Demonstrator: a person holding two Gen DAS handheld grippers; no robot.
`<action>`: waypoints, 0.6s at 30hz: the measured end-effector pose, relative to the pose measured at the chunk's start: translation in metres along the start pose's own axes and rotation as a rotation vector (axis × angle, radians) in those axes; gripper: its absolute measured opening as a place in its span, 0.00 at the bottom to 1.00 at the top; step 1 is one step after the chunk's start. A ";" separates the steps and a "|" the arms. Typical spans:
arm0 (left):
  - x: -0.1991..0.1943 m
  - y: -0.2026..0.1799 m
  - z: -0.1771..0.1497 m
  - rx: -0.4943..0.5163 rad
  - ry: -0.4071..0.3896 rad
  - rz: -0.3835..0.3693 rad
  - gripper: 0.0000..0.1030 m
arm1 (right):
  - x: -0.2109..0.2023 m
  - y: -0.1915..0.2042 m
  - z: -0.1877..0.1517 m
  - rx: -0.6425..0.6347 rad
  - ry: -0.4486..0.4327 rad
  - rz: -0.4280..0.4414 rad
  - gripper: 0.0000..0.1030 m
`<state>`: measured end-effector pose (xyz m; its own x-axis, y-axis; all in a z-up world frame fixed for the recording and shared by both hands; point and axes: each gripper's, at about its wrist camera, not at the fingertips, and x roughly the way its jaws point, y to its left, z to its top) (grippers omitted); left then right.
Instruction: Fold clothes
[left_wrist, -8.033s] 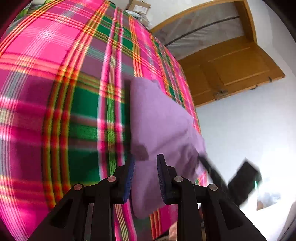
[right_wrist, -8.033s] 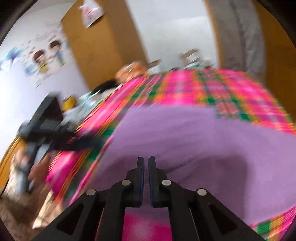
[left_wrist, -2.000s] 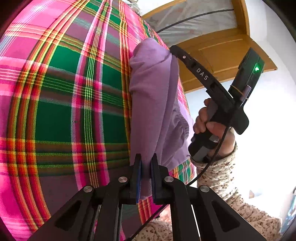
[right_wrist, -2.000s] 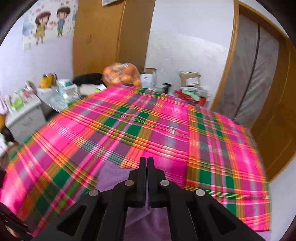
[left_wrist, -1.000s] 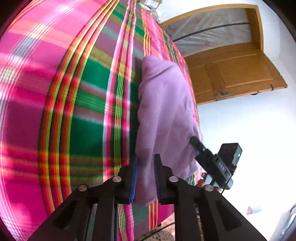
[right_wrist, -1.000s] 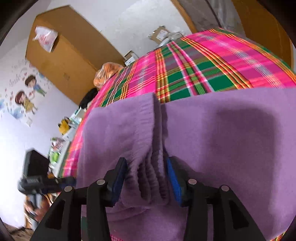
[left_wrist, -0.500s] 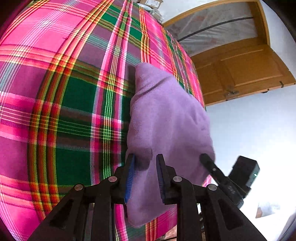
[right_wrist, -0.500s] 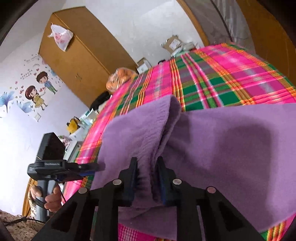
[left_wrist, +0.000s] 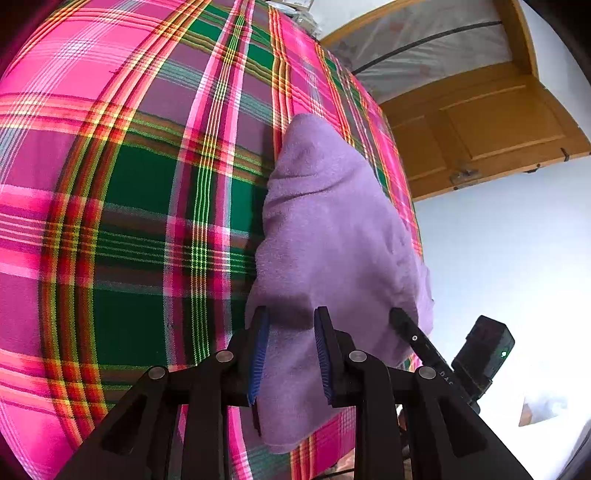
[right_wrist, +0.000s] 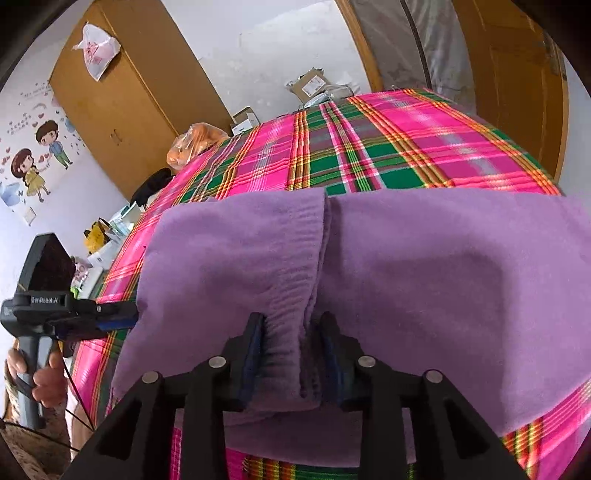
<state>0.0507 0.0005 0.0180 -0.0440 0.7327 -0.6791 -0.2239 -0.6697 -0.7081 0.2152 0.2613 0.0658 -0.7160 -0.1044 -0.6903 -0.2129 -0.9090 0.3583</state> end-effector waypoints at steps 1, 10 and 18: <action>-0.004 0.001 -0.002 0.006 -0.002 0.004 0.25 | -0.001 0.000 0.000 -0.004 -0.003 -0.010 0.31; -0.011 -0.025 0.029 0.077 -0.058 0.011 0.25 | -0.006 0.014 0.025 -0.081 -0.076 -0.081 0.31; 0.013 -0.053 0.063 0.129 -0.068 0.013 0.25 | 0.036 0.030 0.056 -0.176 -0.033 -0.089 0.31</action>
<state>0.0006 0.0535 0.0591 -0.1127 0.7335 -0.6702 -0.3459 -0.6613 -0.6656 0.1458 0.2527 0.0875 -0.7218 -0.0098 -0.6920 -0.1589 -0.9708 0.1796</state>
